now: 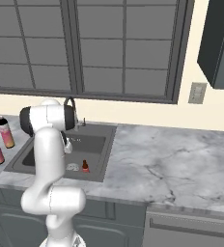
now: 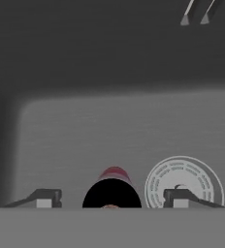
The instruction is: Place the large bottle from the dining counter next to the other large bottle outside the sink, and place the small bottle from the dining counter next to the other small bottle inside the sink.
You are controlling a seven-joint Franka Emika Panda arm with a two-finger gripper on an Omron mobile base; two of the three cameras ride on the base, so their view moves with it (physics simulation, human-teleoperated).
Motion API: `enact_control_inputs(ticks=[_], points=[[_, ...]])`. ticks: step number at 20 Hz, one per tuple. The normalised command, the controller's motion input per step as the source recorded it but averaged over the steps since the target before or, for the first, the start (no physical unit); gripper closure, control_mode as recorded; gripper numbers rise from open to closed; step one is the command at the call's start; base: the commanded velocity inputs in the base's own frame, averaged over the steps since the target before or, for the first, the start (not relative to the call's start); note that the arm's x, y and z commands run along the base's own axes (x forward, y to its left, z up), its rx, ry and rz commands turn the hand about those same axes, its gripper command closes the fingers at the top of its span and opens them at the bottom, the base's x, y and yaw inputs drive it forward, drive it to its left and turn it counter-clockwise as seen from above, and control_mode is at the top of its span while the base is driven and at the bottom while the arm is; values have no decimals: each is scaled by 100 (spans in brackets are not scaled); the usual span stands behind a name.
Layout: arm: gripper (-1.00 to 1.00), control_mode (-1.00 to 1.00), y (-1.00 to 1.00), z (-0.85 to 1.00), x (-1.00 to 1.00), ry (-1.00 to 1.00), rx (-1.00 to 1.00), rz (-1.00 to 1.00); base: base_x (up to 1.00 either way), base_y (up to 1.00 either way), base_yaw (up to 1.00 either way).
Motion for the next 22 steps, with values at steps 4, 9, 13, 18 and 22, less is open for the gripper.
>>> enact_control_inputs(ticks=[4,9,13,18,22], points=[[-100,-100,0,17,0,0,0,0,0,0,0],[-100,-100,0,53,16,0,0,0,0,0,0],[-100,-100,1,44,15,0,0,0,0,0,0],[-100,-100,0,42,6,0,0,0,0,0,0],[-100,-100,8,30,0,0,0,5,0,0,0]])
